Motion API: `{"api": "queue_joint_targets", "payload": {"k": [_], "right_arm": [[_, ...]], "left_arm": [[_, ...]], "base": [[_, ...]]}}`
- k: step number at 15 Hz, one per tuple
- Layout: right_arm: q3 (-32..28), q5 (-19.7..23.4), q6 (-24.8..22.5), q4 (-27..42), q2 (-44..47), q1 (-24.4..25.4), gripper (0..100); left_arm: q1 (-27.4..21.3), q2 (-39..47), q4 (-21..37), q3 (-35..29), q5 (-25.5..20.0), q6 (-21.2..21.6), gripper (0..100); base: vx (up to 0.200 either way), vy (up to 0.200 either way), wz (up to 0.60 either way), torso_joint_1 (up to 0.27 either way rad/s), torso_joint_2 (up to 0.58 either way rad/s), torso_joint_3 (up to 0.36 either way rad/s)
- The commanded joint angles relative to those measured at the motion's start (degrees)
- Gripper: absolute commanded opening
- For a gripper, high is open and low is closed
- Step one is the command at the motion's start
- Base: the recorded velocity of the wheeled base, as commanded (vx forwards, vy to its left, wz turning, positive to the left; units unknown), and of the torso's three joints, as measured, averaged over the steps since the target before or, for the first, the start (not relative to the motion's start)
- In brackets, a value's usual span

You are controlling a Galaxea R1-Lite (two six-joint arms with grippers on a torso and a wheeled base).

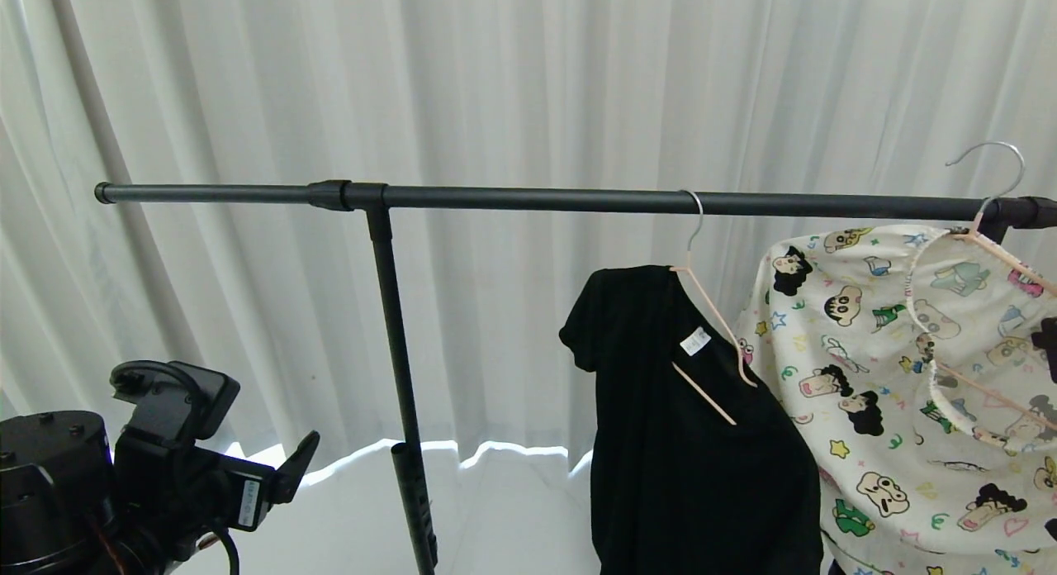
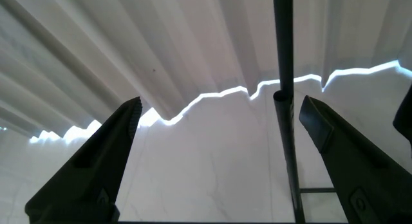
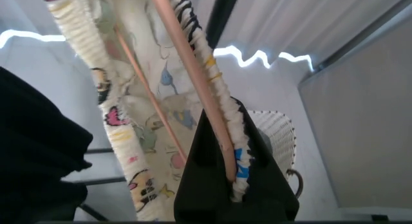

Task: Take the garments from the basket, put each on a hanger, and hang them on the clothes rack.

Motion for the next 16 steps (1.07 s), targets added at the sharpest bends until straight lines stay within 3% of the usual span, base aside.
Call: {"api": "queue_joint_targets", "payload": {"k": [1, 5, 7, 9, 16], "right_arm": [[-3.2, 0.0, -0.1, 0.3, 4.0, 0.2, 0], [-7.4, -0.6, -0.2, 1.4, 10.2, 0.5, 0], [-13.1, -1.6, -0.2, 7.3, 13.9, 0.6, 0], [-15.1, -1.8, -0.1, 8.1, 16.3, 0.6, 0], [-15.7, -3.9, 0.1, 10.6, 18.2, 4.6, 0]], "left_arm": [[0.0, -0.1, 0.0, 0.0, 0.0, 0.1, 100], [-0.1, -0.3, 0.0, 0.0, 0.1, 0.2, 100], [-0.1, -0.2, 0.0, -0.1, 0.1, 0.6, 100], [-1.0, -0.2, 0.0, -0.3, 0.1, 0.6, 100], [-1.3, 0.0, 0.0, -0.1, 0.1, 0.6, 100]], "base": [[0.0, 0.0, 0.0, 0.0, 0.0, 0.0], [0.0, 0.0, 0.0, 0.0, 0.0, 0.0], [0.0, 0.0, 0.0, 0.0, 0.0, 0.0], [0.0, 0.0, 0.0, 0.0, 0.0, 0.0], [0.0, 0.0, 0.0, 0.0, 0.0, 0.0]]}}
